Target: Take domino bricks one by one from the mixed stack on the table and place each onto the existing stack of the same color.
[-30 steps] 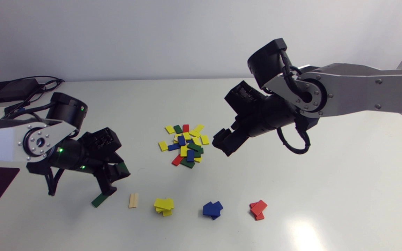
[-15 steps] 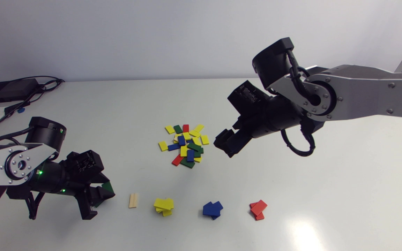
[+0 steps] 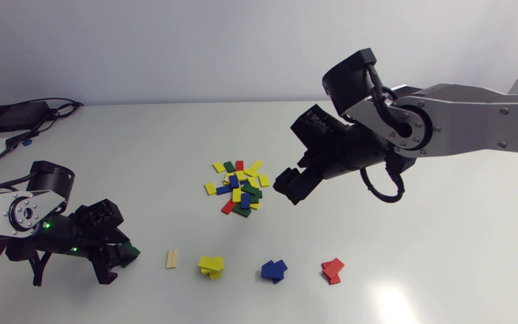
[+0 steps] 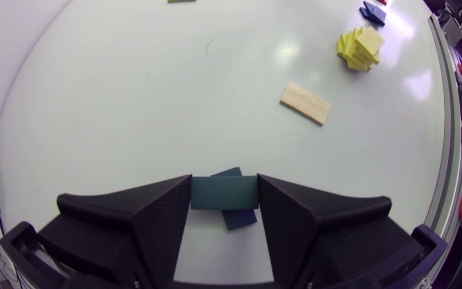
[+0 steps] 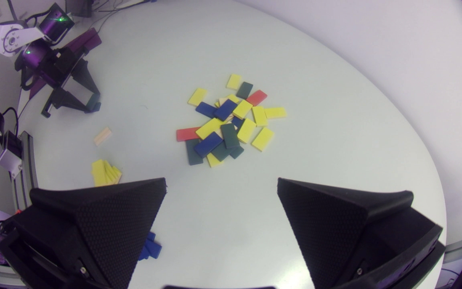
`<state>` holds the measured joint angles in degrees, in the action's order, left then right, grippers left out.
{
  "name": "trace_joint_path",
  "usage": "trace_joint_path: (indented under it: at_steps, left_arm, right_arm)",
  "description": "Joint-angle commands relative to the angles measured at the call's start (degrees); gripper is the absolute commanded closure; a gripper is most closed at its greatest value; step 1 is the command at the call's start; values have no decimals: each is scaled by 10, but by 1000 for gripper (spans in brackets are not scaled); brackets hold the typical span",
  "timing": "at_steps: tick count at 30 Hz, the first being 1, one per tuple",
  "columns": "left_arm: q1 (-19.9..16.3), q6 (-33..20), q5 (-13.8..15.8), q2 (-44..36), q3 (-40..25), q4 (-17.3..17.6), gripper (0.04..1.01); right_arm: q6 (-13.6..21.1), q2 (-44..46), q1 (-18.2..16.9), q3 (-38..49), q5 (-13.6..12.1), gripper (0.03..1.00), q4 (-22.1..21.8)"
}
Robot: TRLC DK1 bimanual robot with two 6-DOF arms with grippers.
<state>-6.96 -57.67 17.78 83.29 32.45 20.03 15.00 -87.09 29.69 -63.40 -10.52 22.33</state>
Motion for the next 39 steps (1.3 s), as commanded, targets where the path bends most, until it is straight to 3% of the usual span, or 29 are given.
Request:
trace_joint_path:
  at_steps: [1,26,33,36,39]
  left_arm:
    - [-9,-22,5,14,-9,-5,728]
    - [-10,-15,17,-11,-30,11,715]
    - [-12,-16,16,-11,-32,11,320]
    - [-13,-16,16,-11,-30,11,185]
    - [-14,-16,17,-11,-27,10,126]
  right_arm:
    - [3,2,5,5,-3,62,-2]
    - [0,3,11,8,0,62,0]
    - [-2,7,12,13,0,62,0]
    - [-2,10,12,16,0,62,0]
    - [-2,15,12,20,0,62,0]
